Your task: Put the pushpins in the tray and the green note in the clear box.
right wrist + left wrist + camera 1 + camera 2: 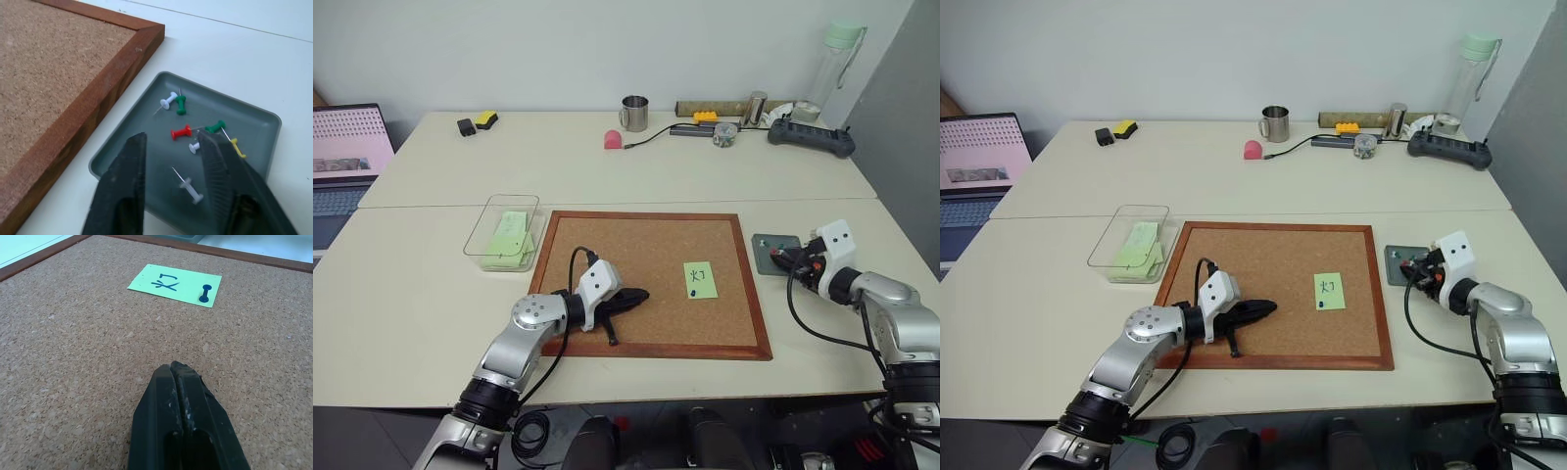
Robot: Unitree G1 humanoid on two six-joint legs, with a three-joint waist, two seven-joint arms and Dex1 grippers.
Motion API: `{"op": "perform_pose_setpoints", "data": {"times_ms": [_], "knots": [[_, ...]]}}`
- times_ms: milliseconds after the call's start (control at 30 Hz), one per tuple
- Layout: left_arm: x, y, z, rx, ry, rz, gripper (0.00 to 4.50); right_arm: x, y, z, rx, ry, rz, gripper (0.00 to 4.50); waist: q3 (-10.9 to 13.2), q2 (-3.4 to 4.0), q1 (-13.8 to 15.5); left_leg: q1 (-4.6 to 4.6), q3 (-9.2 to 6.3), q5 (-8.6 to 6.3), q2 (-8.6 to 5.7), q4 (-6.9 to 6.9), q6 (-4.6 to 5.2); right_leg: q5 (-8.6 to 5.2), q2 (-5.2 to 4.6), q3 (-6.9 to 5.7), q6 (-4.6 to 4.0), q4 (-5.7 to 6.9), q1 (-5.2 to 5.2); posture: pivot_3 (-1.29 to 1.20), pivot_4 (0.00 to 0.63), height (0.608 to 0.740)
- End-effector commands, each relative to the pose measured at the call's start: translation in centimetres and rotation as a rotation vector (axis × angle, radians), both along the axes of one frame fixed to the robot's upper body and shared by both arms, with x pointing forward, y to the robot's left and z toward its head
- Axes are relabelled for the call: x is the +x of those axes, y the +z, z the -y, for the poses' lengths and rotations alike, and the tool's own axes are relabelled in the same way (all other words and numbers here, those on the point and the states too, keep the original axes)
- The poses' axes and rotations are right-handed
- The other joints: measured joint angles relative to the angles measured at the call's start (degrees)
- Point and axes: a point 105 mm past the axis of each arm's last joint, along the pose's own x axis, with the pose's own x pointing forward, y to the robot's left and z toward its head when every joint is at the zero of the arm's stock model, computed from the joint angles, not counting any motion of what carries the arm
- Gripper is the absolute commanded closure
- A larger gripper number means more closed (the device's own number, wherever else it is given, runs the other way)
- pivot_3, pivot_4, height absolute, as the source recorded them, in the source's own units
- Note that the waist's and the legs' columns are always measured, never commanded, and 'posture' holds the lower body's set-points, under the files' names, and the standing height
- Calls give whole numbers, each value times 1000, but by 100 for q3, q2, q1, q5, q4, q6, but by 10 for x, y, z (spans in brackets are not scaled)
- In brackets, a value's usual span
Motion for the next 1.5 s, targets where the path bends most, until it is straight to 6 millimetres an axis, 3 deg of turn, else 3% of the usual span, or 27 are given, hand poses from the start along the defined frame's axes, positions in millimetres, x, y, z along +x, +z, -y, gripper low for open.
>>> {"op": "perform_pose_setpoints", "data": {"times_ms": [33, 67, 133, 233, 367, 533, 700, 833, 1233, 1400, 1500], "knots": [[1, -16, -11, 52, 54, -43, 4500, -1, 34, -9, 27, 59, 110, 1913, 0, 0, 0, 0, 0, 0, 0, 0, 0, 0, 0, 0, 0, 0, 0, 0, 150, 740], [2, -16, -11, 52, 55, -43, 4500, -1, 36, -11, 22, 74, 117, 1716, 0, 0, 0, 0, -1, 0, 1, 0, 0, 0, 0, -1, 0, 0, 0, 0, 150, 740], [1, -16, -11, 51, 51, -44, 4500, -20, 39, -47, -33, 300, 125, 1295, 0, 1, 1, 0, -1, 0, 1, 0, 0, 0, 0, -1, 0, 0, 0, 0, 150, 740], [1, -16, -10, 49, 47, -46, 4500, -46, 29, -85, -100, 532, 97, 1295, -1, 2, -1, 0, -6, -1, 2, -4, 0, -1, 1, -6, 1, -1, 0, 0, 150, 740], [0, -15, -9, 47, 44, -48, 4500, -57, 13, -114, -138, 645, 88, 1295, -1, 1, -2, 3, -7, 0, 3, -2, 0, -1, 4, -8, 1, -3, 4, 0, 150, 740], [-2, -16, -9, 48, 40, -51, 4500, -54, 3, -131, -115, 668, 84, 1295, -1, 0, 3, 0, -8, 0, 3, -2, 0, -1, 1, -8, 1, -4, 1, 0, 150, 740], [-2, -16, -9, 49, 39, -52, 4500, -48, -5, -132, -99, 661, 78, 1295, -1, -1, 3, 1, -8, 0, 3, -3, 0, -1, 2, -8, 1, -4, 1, 0, 150, 740], [-2, -16, -8, 50, 39, -51, 4500, -47, -7, -132, -88, 662, 77, 1914, -1, 0, 3, 1, -8, 0, 3, -4, 0, -1, 1, -8, 1, -5, 0, 0, 150, 740], [-3, -17, -9, 52, 40, -55, 4500, -48, -12, -135, -65, 676, 61, 4354, -1, 0, 2, 2, -8, 0, 3, -5, 0, -1, 1, -8, 1, -5, 1, 0, 150, 740], [-3, -17, -9, 52, 42, -56, 4500, -52, -4, -139, -46, 705, 83, 4451, -1, 0, 1, 2, -7, 0, 3, -5, 0, -1, 1, -7, 1, -5, 0, 0, 150, 740], [-3, -18, -11, 49, 52, -55, 4500, -52, 16, -144, -9, 717, 148, 4451, -1, 0, 0, 2, -8, 0, 3, -6, 0, -1, 1, -8, 0, -5, 0, 0, 150, 740]]}}
